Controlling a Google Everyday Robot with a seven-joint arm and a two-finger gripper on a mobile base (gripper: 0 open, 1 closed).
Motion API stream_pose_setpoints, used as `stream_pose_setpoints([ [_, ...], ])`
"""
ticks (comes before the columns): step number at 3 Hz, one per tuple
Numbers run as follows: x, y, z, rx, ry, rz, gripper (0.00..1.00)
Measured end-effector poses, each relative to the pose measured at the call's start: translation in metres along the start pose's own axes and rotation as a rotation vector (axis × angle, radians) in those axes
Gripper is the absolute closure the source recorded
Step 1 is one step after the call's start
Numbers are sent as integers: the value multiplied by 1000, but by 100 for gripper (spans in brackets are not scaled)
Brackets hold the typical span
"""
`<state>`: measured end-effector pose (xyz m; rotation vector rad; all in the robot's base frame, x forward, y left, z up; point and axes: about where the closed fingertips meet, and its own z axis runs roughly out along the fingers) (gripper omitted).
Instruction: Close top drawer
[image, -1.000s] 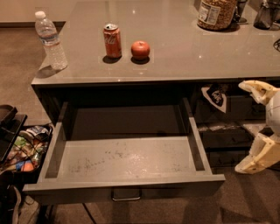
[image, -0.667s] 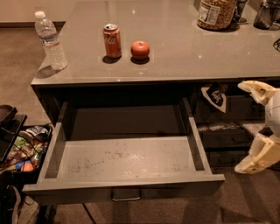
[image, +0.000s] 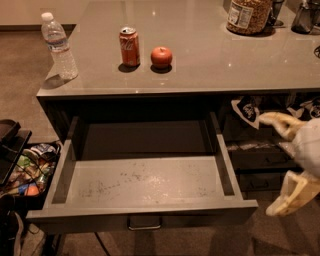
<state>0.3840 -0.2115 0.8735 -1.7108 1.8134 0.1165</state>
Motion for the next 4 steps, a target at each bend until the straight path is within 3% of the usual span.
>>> stream_pose_setpoints([
  [1,14,44,30,-70,-51,-79,0],
  [2,29,103,71,-73,-75,-114,0],
  [3,29,102,70,-72,-75,-114,0],
  [4,35,106,92,-131,-120,-116,0],
])
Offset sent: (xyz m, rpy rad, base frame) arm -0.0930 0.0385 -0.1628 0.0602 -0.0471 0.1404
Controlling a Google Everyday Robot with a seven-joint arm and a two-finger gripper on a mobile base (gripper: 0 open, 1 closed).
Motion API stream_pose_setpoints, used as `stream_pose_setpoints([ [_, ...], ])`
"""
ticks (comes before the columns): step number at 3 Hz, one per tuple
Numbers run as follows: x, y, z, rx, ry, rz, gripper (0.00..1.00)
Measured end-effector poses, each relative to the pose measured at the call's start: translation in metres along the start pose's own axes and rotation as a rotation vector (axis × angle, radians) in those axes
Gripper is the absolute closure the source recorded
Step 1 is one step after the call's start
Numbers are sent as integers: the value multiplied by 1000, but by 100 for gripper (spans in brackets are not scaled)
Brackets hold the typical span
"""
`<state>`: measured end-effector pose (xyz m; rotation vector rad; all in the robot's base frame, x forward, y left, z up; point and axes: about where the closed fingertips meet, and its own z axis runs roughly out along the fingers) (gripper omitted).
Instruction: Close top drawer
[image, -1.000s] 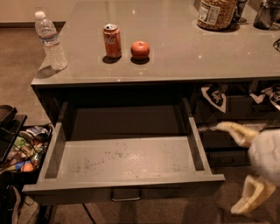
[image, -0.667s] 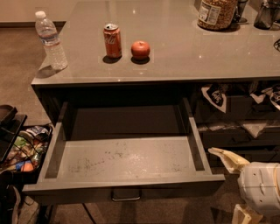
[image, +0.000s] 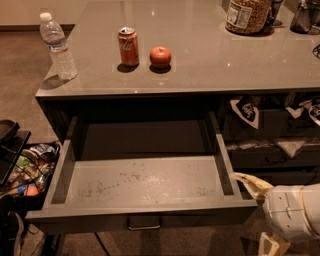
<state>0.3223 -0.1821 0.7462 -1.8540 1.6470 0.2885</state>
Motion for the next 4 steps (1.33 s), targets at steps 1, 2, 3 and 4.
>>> stream_pose_setpoints([
  [1,18,19,43,-29,-101,33,0],
  [2,20,20,47,-38,-112,33,19],
  [3,20,20,47,-37,-112,32,42],
  [4,20,20,47,-37,-111,32,65],
])
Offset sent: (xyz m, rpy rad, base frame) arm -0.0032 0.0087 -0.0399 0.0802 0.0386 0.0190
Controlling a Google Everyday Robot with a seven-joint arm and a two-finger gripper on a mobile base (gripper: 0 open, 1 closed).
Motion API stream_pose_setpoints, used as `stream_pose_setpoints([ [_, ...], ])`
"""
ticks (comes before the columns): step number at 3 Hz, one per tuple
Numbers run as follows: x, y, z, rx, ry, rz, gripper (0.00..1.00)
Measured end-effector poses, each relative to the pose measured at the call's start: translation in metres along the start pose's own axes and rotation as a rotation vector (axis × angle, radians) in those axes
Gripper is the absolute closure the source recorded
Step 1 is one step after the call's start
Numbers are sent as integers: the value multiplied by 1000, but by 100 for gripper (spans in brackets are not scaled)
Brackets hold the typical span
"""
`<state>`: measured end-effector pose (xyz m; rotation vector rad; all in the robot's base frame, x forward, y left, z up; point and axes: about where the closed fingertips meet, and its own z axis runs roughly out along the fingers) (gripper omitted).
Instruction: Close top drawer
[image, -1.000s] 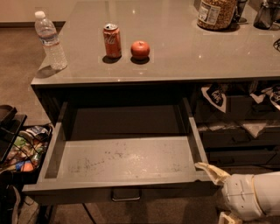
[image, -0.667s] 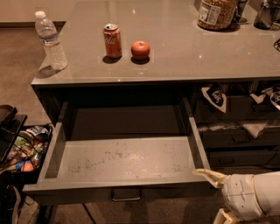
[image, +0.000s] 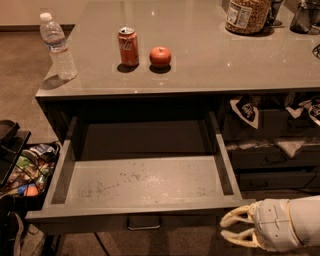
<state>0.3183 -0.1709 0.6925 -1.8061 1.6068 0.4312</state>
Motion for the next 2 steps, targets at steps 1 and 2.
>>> stream_pose_setpoints([
  [1,4,-1,1,21,21,3,89],
  [2,14,-8,11,52,63,20,100],
])
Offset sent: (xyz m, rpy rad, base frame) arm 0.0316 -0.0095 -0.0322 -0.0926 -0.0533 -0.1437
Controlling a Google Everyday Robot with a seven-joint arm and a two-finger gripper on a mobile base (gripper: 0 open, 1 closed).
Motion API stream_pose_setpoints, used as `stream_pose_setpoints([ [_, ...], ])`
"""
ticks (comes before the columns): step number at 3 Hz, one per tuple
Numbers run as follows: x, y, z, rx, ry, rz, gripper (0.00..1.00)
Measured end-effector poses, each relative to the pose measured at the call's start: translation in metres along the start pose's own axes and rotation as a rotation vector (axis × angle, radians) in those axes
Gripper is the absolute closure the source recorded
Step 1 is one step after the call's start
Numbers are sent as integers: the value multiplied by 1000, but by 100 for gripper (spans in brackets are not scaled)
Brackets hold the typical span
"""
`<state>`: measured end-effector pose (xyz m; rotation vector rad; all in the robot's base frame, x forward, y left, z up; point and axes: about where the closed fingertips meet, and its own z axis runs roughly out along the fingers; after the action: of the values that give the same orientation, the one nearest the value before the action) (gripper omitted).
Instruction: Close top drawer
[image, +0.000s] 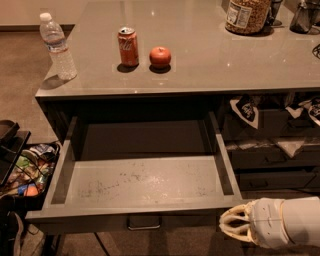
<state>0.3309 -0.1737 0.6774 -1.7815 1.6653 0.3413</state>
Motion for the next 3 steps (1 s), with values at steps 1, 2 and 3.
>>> stream_pose_setpoints([
  [1,17,-29,9,44,32,23,100],
  [2,20,-36,11,55,38,29,100],
  [3,27,-48,24,21,38,102,100],
])
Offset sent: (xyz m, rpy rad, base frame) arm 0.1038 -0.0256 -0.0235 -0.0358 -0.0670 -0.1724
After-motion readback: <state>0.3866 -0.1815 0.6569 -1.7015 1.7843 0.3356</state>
